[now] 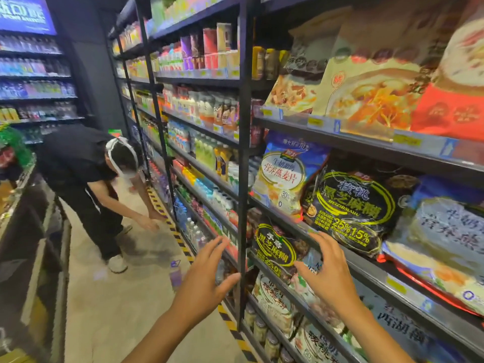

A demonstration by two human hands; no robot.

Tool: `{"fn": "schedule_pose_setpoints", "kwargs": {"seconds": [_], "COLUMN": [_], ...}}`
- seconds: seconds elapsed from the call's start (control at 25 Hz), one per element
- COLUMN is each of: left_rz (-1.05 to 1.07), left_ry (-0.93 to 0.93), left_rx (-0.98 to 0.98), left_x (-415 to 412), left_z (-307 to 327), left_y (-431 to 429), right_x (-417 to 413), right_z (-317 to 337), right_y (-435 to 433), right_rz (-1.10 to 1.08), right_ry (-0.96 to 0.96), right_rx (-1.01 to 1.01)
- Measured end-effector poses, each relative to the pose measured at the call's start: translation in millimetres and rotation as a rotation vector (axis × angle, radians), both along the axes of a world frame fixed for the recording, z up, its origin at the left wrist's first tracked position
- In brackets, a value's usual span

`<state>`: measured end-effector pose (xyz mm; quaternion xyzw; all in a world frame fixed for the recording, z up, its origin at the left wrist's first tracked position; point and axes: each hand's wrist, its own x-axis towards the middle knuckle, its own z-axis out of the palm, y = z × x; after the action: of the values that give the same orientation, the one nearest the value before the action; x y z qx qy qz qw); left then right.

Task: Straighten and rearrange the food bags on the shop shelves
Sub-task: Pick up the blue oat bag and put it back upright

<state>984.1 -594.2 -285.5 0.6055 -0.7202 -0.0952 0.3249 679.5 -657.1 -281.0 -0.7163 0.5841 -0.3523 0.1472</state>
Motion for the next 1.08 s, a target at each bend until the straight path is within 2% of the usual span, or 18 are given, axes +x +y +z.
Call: {"fn": "schedule_pose_setpoints", "kwargs": {"seconds": [0.56,0.96,1.08], "left_rz": [-0.149,-0.323,-0.292], "left_ry": [0.193,0.335,0.410], "left_rx": [0.054,0.083,0.066], "left_x": [-0.5,-33.6,-34.5], "left_z": [19.4,28.3,32.2], "left_y": [-218.5,-357.5,-398.9], "right_x": [23.7,52.7,67.1], "right_z": [-8.4,-5.1,-5.9], "right_y": [-154.5,-206.4,-220.9], "right_rz": [-0.169,-0.405,-0.475], "right_ry": [-0.147,-0.239,-0.300], "right_rx": [0.008,0.033,0.081]}}
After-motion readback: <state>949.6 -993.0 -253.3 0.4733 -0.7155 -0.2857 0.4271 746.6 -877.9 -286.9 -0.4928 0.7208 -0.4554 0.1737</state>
